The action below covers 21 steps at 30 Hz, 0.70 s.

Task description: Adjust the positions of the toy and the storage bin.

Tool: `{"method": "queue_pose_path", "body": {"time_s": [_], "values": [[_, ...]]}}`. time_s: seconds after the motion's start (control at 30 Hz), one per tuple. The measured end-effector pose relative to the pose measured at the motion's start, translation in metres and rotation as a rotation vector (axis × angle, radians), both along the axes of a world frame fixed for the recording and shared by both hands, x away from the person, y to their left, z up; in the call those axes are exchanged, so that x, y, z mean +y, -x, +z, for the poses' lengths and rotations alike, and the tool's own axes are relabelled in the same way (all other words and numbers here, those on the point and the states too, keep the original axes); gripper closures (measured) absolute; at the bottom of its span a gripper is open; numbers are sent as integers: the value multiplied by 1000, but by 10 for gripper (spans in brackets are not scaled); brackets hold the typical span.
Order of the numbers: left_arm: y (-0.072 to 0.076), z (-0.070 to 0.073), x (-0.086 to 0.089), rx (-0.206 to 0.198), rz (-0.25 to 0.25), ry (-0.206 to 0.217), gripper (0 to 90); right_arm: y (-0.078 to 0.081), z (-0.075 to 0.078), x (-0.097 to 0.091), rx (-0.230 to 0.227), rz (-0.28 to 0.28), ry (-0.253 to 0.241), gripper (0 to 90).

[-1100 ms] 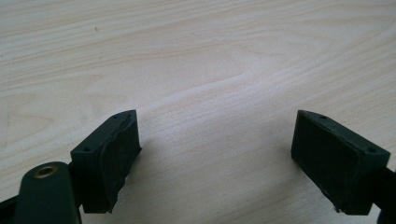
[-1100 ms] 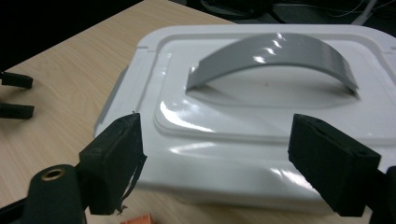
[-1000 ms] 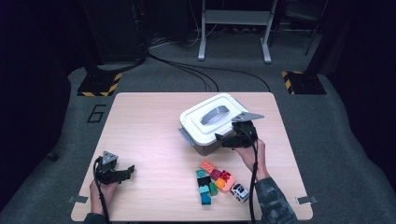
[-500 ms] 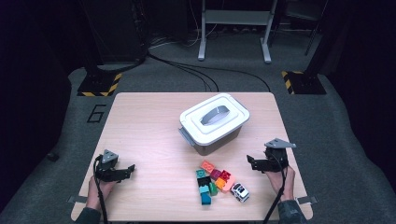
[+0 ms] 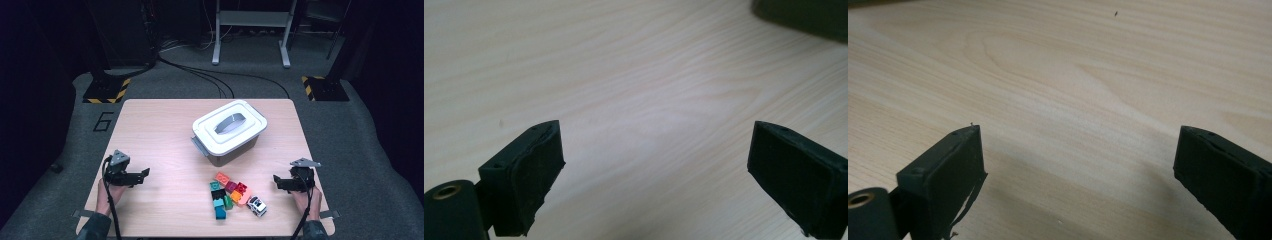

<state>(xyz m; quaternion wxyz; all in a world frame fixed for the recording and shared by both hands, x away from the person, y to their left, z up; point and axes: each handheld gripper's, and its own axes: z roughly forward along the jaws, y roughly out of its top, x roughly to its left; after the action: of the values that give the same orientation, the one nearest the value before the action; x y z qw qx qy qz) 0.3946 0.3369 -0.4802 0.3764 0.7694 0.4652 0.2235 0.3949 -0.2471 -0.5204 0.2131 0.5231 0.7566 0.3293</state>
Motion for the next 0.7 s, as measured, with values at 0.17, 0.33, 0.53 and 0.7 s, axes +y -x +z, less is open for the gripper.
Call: {"method": "queue_pose_path", "body": {"time_s": [0.17,0.33,0.53,0.7], "values": [[-16,25,-28,-44,-94,10,85,4,-7,1,-24,-13,25,64],[-27,41,-48,-51,-147,20,85,3,-8,0,-23,-13,29,49],[-50,68,-90,-74,-233,7,89,3,-8,0,-19,-19,28,37],[-63,81,-115,-86,-261,16,79,2,-8,0,-17,-15,25,37]]}}
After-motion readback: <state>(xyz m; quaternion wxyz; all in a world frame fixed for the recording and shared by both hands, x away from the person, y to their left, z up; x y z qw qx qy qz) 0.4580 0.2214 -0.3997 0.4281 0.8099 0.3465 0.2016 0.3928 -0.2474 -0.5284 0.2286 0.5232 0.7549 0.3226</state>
